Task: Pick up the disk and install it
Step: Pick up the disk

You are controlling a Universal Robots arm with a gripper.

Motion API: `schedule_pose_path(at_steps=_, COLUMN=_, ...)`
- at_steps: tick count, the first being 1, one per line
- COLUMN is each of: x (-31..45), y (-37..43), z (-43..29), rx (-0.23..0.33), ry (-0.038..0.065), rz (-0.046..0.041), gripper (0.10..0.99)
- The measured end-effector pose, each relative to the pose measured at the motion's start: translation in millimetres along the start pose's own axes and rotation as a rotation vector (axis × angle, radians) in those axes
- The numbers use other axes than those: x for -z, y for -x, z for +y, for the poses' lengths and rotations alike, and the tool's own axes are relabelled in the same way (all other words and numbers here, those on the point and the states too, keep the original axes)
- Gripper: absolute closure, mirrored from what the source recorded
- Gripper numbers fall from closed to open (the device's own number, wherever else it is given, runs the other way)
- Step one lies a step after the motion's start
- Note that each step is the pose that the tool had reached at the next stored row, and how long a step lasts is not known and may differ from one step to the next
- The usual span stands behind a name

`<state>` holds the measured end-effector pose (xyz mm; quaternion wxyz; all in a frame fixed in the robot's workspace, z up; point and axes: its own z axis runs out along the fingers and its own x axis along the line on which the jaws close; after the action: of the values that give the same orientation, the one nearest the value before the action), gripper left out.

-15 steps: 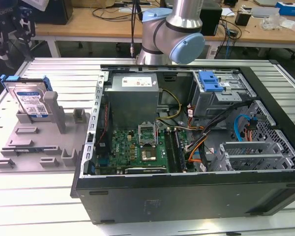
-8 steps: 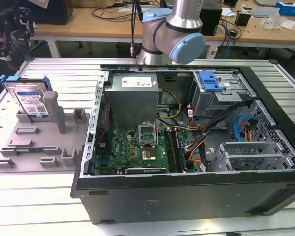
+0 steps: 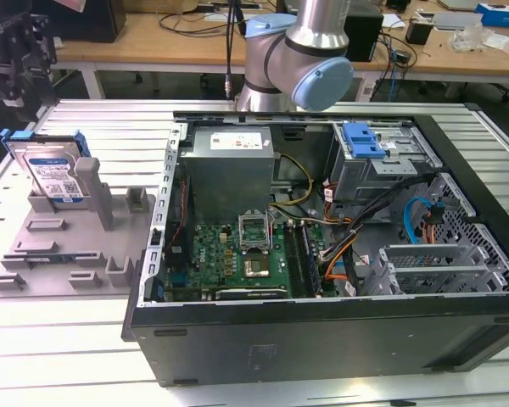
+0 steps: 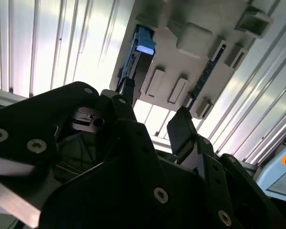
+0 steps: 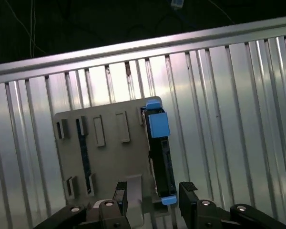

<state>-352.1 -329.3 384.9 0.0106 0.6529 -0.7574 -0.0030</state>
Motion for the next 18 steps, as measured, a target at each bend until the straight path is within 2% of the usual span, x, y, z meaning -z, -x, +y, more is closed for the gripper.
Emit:
schedule_pose_path(at_steps=5, x=-1.3, y=1.5, z=0.2, rx=0.102, ry=-0.001, rz=0.0021, gripper=0.529)
schedule_pose_path(at_steps=7, x=-1.9, y=3.2, z=1.6, rx=0.121, ry=-0.002, rz=0.0024, gripper=0.529)
schedule_pose_path(at_steps=10, x=-3.6, y=3.7, z=13.0, rx=0.121, ry=-0.003, rz=0.0023, gripper=0.529)
schedule_pose_path(at_steps=12, x=-5.1, y=5.9, z=24.5, rx=0.121, ry=-0.004, rz=0.0023, gripper=0.529)
schedule_pose_path(at_steps=14, x=-5.8, y=9.1, z=29.6, rx=0.123, ry=-0.004, rz=0.0021, gripper=0.529)
schedule_pose_path(at_steps=16, x=-7.4, y=13.7, z=37.6, rx=0.127, ry=-0.004, rz=0.0023, gripper=0.529)
schedule_pose_path(at_steps=18, x=-8.1, y=14.5, z=40.1, rx=0.132, ry=-0.004, rz=0.0025, gripper=0.529)
